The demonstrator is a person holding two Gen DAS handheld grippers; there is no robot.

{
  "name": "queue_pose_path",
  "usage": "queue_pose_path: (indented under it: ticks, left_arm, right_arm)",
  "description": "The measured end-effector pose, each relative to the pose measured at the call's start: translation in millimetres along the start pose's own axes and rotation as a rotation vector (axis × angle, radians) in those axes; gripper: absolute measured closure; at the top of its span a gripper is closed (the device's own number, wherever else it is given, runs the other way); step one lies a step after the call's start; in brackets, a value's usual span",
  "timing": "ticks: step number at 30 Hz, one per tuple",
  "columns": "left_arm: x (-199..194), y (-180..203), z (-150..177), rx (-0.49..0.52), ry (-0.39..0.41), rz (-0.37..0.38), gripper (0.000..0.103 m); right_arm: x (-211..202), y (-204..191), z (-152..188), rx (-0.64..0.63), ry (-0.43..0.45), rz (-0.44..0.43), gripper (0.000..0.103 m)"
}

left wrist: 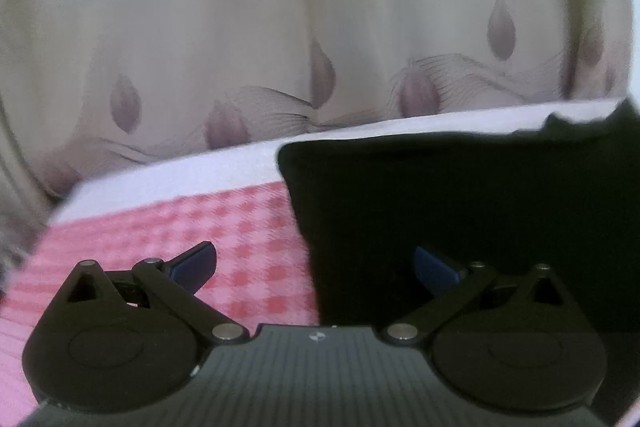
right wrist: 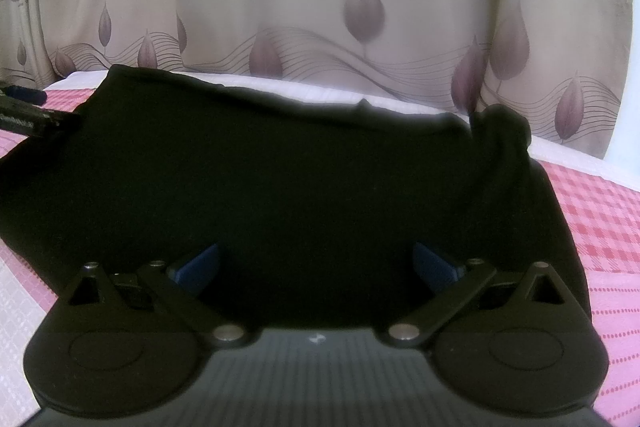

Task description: Fold small clothes

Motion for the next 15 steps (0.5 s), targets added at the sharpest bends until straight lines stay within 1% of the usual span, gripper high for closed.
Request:
queue_pose_path:
  ticks: [3, 4, 5, 6, 8, 10, 11, 14, 15]
  left_arm:
    - [5, -7, -1, -0.102, -0.024, 0.135, 0.000]
    - [7, -9, -1, -0.127, -0.034, 0.167, 0.004]
    - [10, -10, -2, -0.145, -0.042, 0.192, 0.013]
    - [12, -12, -1, -0.161, -0.051, 0.222, 0.019]
    - [20, -12, 1, -0.185, -0.087, 0.284, 0.038]
    - [29, -12, 6, -0.235, -0.134, 0.361, 0.047]
    - [31, -11, 6, -0.256, -0.134, 0.395, 0.048]
    - [36, -11, 4, -0.279, -0.142, 0.432, 0.048]
    - [37, -8, 3, -0.285, -0.150, 0.461, 0.047]
  right_arm:
    - [0, 0, 0, -0.001, 0.000, 0.000, 0.000]
    - [0, 0, 0, 0.000, 0.000, 0.000, 0.000]
    - [0, 0, 0, 0.000, 0.000, 0.000, 0.000]
    - [0, 0, 0, 0.000, 0.001, -0.001, 0.000]
    - [0, 0, 0, -0.001, 0.000, 0.000, 0.000]
    - [-1, 0, 0, -0.001, 0.001, 0.001, 0.000]
    - [-1, 0, 0, -0.002, 0.002, 0.001, 0.000]
    - [-1, 0, -1, -0.003, 0.004, 0.002, 0.000]
    - [-1, 1, -2, -0.003, 0.004, 0.003, 0.000]
Point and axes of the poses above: each gripper's, at about its wrist camera, not at the fingertips, and x roughly the way its jaws point, y to its right, z to its underside, the point moved 10 cm from there along x, roughly the way its jaws point
